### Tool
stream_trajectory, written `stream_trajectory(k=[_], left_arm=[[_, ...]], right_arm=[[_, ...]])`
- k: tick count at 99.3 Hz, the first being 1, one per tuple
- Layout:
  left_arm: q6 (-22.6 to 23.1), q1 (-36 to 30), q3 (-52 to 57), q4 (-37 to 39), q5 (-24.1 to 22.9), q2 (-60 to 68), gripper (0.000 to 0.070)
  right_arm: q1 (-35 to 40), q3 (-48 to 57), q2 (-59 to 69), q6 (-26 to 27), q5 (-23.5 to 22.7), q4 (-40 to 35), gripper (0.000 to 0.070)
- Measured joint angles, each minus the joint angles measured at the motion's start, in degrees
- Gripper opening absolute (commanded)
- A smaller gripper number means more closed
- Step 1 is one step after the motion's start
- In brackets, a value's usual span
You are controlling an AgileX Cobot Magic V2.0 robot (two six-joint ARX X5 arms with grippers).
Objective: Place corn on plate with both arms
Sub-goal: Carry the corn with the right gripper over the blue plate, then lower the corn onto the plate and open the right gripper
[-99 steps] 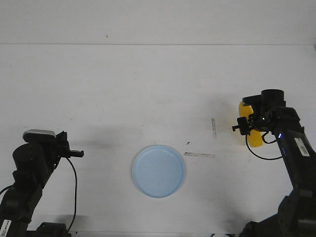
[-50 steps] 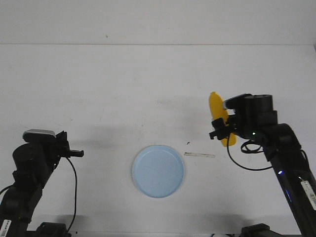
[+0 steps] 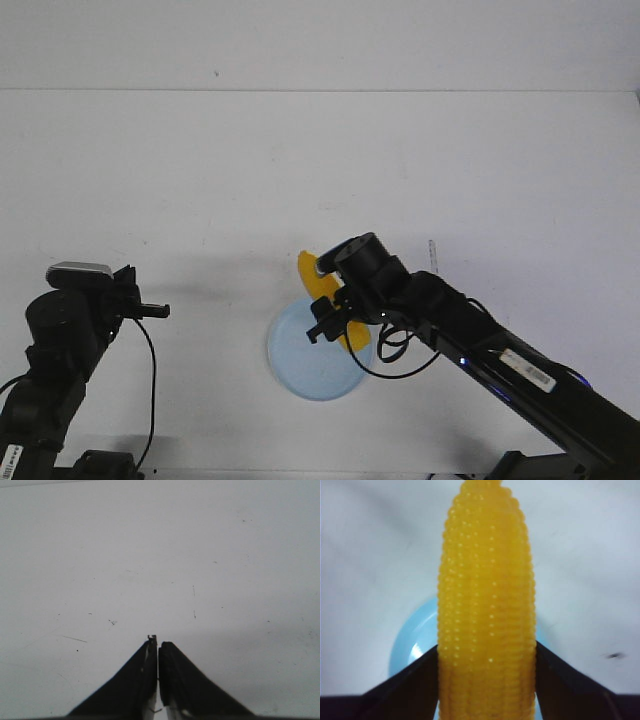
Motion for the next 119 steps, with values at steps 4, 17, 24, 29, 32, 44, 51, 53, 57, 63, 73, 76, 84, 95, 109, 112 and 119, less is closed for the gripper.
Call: stream_trajectory(k=[4,17,24,29,32,44,51,53,57,63,73,76,84,95,109,112,119], left_arm=[[0.0,0.0,0.0,0.0,0.0,0.0,0.0000],[0.0,0.0,0.0,0.0,0.0,0.0,0.0000],[0.0,0.0,0.0,0.0,0.0,0.0,0.0000],[0.0,0.0,0.0,0.0,0.0,0.0,0.0000],[0.0,0.0,0.0,0.0,0.0,0.0,0.0000],[0.0,0.0,0.0,0.0,0.0,0.0,0.0000],[0.0,0.0,0.0,0.0,0.0,0.0,0.0000],[0.0,0.0,0.0,0.0,0.0,0.0,0.0000],[0.0,0.0,0.0,0.0,0.0,0.0,0.0000],[0.0,0.0,0.0,0.0,0.0,0.0,0.0000],[0.0,0.0,0.0,0.0,0.0,-0.3,0.0000],[0.0,0.0,0.0,0.0,0.0,-0.4,0.0000],[0.0,0.0,0.0,0.0,0.0,-0.7,0.0000],[0.0,0.0,0.0,0.0,0.0,-0.9,0.0000],[0.0,0.0,0.0,0.0,0.0,-1.0,0.0000],[0.0,0.0,0.0,0.0,0.0,-1.0,0.0000],[0.0,0.0,0.0,0.0,0.0,-1.1,0.0000]], right_arm=[[1.0,0.0,1.3,0.5,0.0,-0.5,0.0255],[3.5,0.0,5.5,1.1,0.0,-1.5,0.0256],[4.4,0.0,7.5,1.2,0.0,-1.5,0.0256],[4.7,0.0,8.7,1.4,0.1,-1.7,0.0257],[4.9,0.0,9.4,1.4,0.2,-1.9,0.0257],[5.4,0.0,11.8,1.4,2.8,-1.9,0.0257],[5.4,0.0,12.6,1.4,4.1,-1.9,0.0257],[5.4,0.0,12.8,1.4,4.4,-1.9,0.0257],[5.4,0.0,13.0,1.4,4.5,-1.7,0.0257],[5.4,-0.3,13.2,1.4,4.5,-1.3,0.0257],[5.4,-1.3,13.2,1.4,4.5,-0.5,0.0258],[5.4,-1.6,13.2,1.4,4.5,-0.3,0.0258],[5.4,-2.1,13.2,1.3,4.4,-0.5,0.0266],[5.4,-2.1,13.2,0.9,4.3,-0.4,0.0336],[5.4,-2.1,13.2,0.6,4.3,-0.4,0.0537],[5.4,-2.1,13.2,0.5,4.3,-0.4,0.0573],[5.4,-2.1,13.2,0.0,4.3,-0.4,0.0614]])
